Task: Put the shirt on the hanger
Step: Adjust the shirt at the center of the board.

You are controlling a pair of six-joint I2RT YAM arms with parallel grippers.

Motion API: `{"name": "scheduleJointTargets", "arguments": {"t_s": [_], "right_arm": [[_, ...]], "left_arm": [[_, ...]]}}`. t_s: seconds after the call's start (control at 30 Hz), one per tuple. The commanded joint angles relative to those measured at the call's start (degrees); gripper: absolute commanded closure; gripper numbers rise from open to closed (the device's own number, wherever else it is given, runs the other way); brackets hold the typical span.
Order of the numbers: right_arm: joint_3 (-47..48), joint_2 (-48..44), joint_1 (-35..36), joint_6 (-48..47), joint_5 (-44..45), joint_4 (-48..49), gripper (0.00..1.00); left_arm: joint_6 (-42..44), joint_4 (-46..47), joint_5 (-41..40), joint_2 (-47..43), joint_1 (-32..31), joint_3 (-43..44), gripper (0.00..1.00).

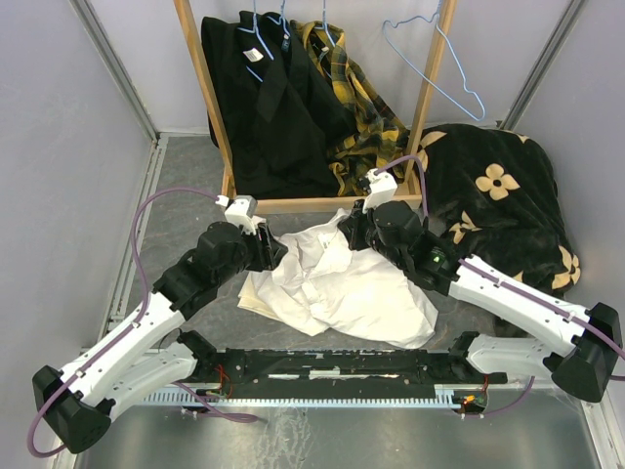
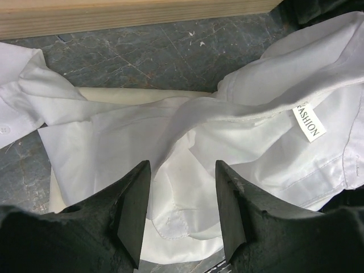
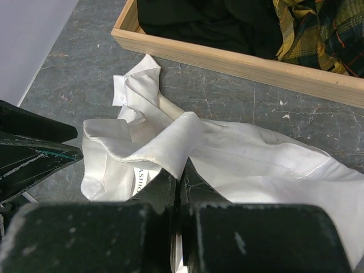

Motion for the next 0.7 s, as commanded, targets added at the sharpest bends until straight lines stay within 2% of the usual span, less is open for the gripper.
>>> {"name": "scheduleJointTargets", "arguments": {"t_s": [0.0, 0.33, 0.57, 0.67], "right_arm": [[2.90, -1.50, -0.08, -0.62, 0.16, 1.23, 1.00], [4.03, -2.87, -0.07, -0.11, -2.46, 1.38, 1.00], [5.70, -3.42, -0.07, -0.45, -3.33, 0.13, 1.00], [5.77, -3.52, -0.08, -0.27, -3.42, 0.01, 1.00]], "left_arm": [[3.31, 1.23, -0.53, -0.11, -0.25, 0.45, 0.43], [6.62, -0.99, -3.98, 2.50, -0.22, 2.07, 0.44], [4.54, 5.68, 1.86, 1.49, -0.21, -0.72, 0.45], [3.51, 7.97, 3.07, 1.47, -0.24, -1.81, 0.50]]}}
